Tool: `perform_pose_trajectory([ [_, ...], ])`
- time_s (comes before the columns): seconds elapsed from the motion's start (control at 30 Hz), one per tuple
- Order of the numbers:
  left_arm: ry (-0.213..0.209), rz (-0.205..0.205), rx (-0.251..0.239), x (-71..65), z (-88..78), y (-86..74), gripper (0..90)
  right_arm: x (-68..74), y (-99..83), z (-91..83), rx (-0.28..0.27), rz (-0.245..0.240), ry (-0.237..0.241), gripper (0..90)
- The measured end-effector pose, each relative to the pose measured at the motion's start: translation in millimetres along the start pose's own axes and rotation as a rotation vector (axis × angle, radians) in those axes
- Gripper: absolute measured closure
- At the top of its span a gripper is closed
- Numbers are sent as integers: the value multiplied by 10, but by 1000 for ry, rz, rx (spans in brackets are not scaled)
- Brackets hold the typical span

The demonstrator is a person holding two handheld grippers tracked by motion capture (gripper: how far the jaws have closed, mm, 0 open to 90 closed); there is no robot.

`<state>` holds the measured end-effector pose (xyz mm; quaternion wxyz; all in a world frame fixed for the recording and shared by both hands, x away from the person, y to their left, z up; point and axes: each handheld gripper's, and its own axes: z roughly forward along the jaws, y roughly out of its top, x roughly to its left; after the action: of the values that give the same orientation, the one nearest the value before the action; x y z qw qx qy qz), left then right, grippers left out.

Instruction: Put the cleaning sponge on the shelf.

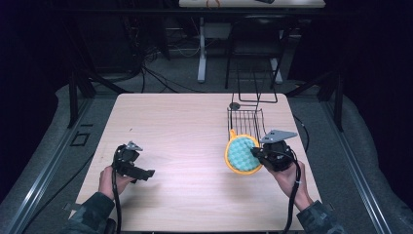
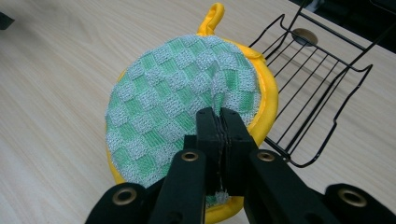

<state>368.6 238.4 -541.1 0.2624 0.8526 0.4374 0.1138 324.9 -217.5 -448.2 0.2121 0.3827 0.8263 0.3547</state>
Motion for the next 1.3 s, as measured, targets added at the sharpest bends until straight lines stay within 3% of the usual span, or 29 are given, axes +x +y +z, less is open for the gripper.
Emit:
perform_pose_trajectory([
  [0.43, -1, -1, 3, -5, 10, 3, 0, -157, 23, -50, -24, 28, -47, 885],
  [1.3, -3, 1, 9, 1, 12, 3, 0, -485, 90, 57, -39, 82, -124, 885],
])
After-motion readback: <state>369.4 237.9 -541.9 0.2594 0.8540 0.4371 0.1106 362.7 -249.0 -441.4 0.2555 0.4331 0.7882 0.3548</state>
